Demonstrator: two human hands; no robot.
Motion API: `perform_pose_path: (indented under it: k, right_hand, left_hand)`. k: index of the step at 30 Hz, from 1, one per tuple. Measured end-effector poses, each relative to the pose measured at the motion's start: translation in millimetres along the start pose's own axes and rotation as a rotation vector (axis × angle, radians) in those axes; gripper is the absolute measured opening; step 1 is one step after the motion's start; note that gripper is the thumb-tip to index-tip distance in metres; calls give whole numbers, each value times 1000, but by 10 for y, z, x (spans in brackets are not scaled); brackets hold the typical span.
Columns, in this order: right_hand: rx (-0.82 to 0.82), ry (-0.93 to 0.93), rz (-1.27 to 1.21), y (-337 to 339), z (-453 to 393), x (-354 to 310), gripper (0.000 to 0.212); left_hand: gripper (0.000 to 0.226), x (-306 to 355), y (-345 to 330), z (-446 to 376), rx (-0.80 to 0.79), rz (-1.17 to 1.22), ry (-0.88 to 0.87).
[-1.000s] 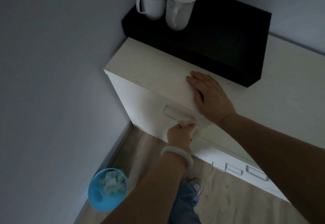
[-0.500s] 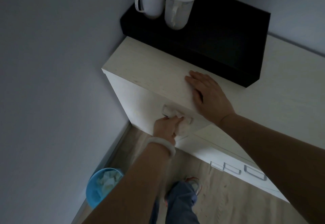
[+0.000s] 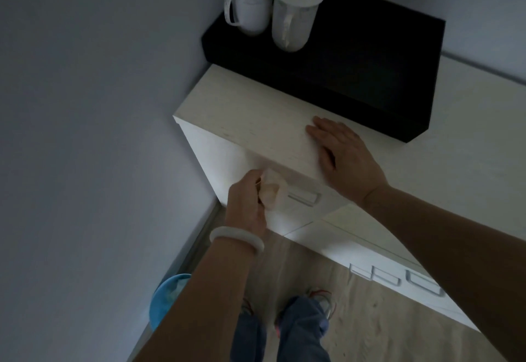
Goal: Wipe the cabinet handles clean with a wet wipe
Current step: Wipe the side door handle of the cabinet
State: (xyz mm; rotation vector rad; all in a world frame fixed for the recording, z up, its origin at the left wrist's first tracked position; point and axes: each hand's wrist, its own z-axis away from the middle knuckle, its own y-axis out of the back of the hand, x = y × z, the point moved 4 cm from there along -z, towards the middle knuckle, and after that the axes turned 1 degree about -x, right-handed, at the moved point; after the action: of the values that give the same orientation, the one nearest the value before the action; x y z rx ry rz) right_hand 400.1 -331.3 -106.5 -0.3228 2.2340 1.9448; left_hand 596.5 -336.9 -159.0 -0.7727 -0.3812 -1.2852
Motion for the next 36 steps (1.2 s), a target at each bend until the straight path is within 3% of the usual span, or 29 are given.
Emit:
perform_pose_path:
  k: [5, 11, 16, 19, 22, 25, 28, 30, 36]
  right_hand:
    - [4, 0, 6, 20, 0, -12, 45]
    - [15, -6, -10, 33, -3, -11, 44]
    - [-3, -3, 0, 24, 5, -13, 47]
    - [-4, -2, 7, 21, 12, -24, 46]
    - [-4, -15, 17, 33, 13, -25, 44]
    - [-3, -19, 14, 38, 9, -27, 45]
    - [-1, -18, 9, 36, 11, -25, 45]
    - [-2, -12, 17, 27, 10, -18, 45]
    - [6, 4, 14, 18, -5, -8, 47]
  left_hand:
    - [29, -21, -81, -11, 127, -131, -2]
    - [27, -252, -180, 61, 158, 14, 7]
    - [3, -65, -33, -119, 197, -59, -27]
    - [12, -181, -103, -70, 246, -201, -68]
    - [25, -337, -219, 30, 181, -289, -36]
    - [25, -199, -172, -37, 199, -316, -36]
    - [10, -64, -133, -47, 244, -313, -140]
    - [11, -94, -174, 36, 255, -346, -207]
    - [18, 67, -117, -55, 148, -698, -242]
